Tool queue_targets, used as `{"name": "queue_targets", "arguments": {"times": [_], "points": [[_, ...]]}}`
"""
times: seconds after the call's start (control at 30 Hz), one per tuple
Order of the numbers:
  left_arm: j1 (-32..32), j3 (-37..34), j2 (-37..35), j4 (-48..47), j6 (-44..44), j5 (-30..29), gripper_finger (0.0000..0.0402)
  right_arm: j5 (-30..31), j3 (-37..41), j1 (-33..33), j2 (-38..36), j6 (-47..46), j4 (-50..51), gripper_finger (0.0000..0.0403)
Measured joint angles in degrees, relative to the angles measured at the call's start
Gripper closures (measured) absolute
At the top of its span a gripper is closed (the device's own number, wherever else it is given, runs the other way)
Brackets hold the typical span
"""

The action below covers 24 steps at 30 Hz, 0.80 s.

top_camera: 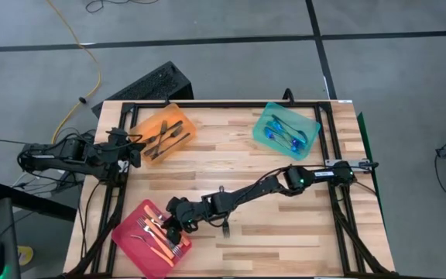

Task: Sort silverware by color (type)
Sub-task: Put the orange fork into the pink bin

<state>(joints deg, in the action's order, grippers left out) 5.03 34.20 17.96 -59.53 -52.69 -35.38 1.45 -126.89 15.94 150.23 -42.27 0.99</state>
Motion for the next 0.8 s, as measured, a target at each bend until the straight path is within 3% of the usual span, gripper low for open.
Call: {"name": "queue_targets", "arguments": {"times": [0.8], "points": [[0.0, 0.0, 0.0, -0.1, 0.0, 0.0, 0.0401, 0.1, 0.1, -0.3, -0.1, -2.7, 0.9, 0.0328]]}}
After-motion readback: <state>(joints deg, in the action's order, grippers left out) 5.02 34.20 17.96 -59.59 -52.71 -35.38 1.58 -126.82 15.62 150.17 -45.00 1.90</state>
